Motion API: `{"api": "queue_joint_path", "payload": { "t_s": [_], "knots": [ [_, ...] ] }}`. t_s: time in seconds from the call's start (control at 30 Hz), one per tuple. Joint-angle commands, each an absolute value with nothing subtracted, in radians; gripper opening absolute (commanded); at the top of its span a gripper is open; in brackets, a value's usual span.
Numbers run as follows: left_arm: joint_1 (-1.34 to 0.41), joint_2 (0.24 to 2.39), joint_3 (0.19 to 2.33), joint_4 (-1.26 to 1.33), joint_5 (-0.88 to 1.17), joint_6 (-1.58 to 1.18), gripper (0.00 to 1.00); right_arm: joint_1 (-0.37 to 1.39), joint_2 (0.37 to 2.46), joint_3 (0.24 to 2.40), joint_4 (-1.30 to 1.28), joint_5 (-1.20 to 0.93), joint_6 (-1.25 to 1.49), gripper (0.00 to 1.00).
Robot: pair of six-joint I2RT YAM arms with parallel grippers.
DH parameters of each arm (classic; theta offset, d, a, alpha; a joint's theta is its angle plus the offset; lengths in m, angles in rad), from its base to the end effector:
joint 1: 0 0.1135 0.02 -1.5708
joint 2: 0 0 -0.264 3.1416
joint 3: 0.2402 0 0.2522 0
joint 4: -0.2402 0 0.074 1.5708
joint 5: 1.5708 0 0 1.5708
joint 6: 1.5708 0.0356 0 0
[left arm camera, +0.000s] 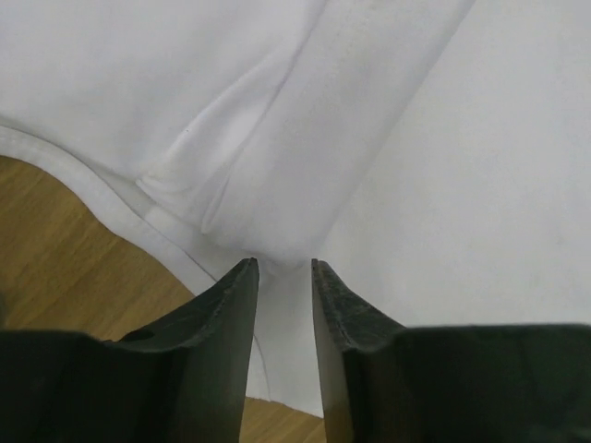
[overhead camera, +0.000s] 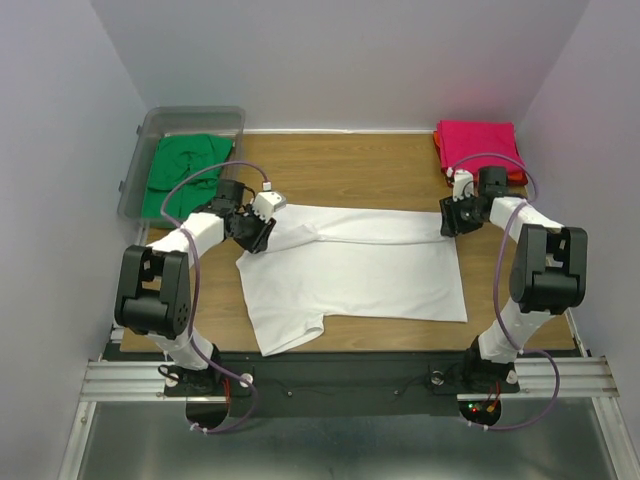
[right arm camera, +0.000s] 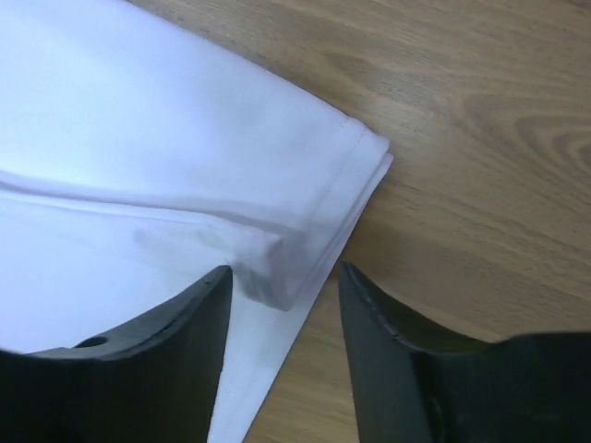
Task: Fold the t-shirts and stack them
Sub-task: Fold the tshirt
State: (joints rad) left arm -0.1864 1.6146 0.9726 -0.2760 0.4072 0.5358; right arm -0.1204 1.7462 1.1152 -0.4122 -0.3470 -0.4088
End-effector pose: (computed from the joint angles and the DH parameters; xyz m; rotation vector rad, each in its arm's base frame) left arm 0.3202 -0.0747 0.1939 1.0097 2.1965 -0.3484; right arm 0.3523 -0.0304 0.1845 -0.4830 2.4914 0.2497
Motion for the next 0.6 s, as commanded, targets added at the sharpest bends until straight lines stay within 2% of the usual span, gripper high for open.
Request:
{"api": "queue_joint_path", "payload": {
  "t_s": [0.0, 0.07, 0.17, 0.37, 0.57],
  "knots": [
    [-0.183, 1.482, 0.979, -0.36, 0.483, 0.669, 0.45, -0.13, 1.677, 1.141, -0.432, -0.318, -0.492, 0.6],
    [-0.179, 1.459, 1.015, -0.389, 0.515, 0.696, 0.52, -0.132, 1.648, 1.163, -0.463, -0.322, -0.518, 0.64],
    [-0.179, 1.468, 1.075, -0.408, 0.525, 0.695, 0.53, -0.13, 1.649, 1.186, -0.489, -0.353, -0.541, 0.64],
    [-0.181, 1.624, 1.193, -0.399, 0.519, 0.657, 0.57, -0.118, 1.747, 1.27, -0.569, -0.409, -0.537, 0.46],
    [-0.181, 1.732, 1.238, -0.387, 0.463, 0.617, 0.59, -0.072, 1.795, 1.287, -0.577, -0.417, -0.485, 0.43]
  ]
}}
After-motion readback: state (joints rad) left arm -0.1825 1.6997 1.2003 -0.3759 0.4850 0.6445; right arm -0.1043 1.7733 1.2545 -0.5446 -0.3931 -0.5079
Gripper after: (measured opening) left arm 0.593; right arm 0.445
